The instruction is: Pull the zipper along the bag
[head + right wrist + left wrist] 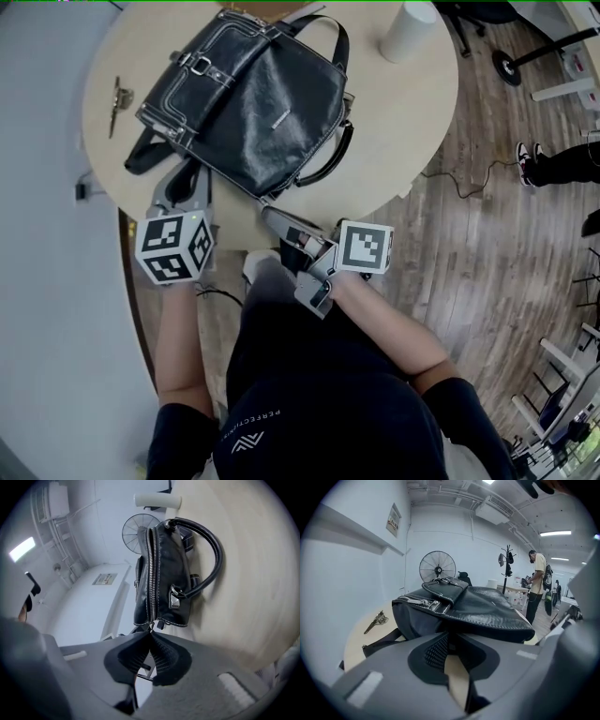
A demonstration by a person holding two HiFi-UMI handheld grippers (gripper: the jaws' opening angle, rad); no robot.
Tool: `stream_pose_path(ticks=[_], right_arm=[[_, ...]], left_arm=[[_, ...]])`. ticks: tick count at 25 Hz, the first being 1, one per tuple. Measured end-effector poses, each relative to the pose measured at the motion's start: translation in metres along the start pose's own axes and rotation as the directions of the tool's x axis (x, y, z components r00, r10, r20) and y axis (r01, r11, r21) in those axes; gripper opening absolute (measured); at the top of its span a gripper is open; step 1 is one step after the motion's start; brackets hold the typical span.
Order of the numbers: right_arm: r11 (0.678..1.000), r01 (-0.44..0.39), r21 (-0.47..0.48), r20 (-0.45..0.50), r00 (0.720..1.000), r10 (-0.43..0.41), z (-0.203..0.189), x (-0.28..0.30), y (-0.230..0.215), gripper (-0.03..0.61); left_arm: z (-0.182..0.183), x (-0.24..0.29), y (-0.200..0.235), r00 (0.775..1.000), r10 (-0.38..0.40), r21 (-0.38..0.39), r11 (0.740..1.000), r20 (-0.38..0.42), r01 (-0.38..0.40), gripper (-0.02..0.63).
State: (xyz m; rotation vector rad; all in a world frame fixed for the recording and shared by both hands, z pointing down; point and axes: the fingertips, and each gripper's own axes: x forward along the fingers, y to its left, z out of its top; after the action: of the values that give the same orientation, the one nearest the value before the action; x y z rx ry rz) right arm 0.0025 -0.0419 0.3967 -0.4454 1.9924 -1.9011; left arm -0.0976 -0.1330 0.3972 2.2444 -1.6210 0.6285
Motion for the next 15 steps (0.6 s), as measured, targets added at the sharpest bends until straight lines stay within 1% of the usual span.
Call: stream_pose_path(ticks=[1, 4, 7, 10, 13, 15], right_arm=[[1.000, 0.008, -0.019, -0.011, 1.000, -0.008, 0.000, 0.000, -0.002, 0.009], [0.996, 0.053, -0.074, -0.036, 0.998, -0.056, 0.002, -0.003, -0.014, 0.009], [0.983, 0.102, -0.152, -0.057, 0.992, -0.112, 0.002, -0.002, -0.024, 0.009], [0.961, 0.133, -0.243, -0.059, 0.987, -0.151, -0.001, 0.004, -0.028, 0.008], [0.925, 0.154, -0.346, -0.054, 0.982, -0.183, -0.004, 0.008, -0.029, 0.008], [0.911, 0.161, -0.380, -0.046, 0.980, -0.192, -0.004, 0.010, -0.030, 0.009]], left_arm=[[-0.003, -0.003, -0.003, 1.000, 0.004, -0.002, 1.000, -0.002, -0.004, 0.067], [-0.011, -0.014, -0.012, 1.000, -0.005, -0.001, 1.000, 0.001, 0.005, 0.066], [-0.012, -0.023, -0.025, 0.998, -0.067, 0.005, 0.998, 0.022, 0.066, 0.070], [-0.007, -0.027, -0.037, 0.990, -0.135, 0.022, 0.991, 0.036, 0.134, 0.069], [-0.005, -0.028, -0.043, 0.983, -0.176, 0.013, 0.984, 0.044, 0.176, 0.069], [-0.006, -0.028, -0.047, 0.978, -0.205, 0.004, 0.979, 0.043, 0.205, 0.069]])
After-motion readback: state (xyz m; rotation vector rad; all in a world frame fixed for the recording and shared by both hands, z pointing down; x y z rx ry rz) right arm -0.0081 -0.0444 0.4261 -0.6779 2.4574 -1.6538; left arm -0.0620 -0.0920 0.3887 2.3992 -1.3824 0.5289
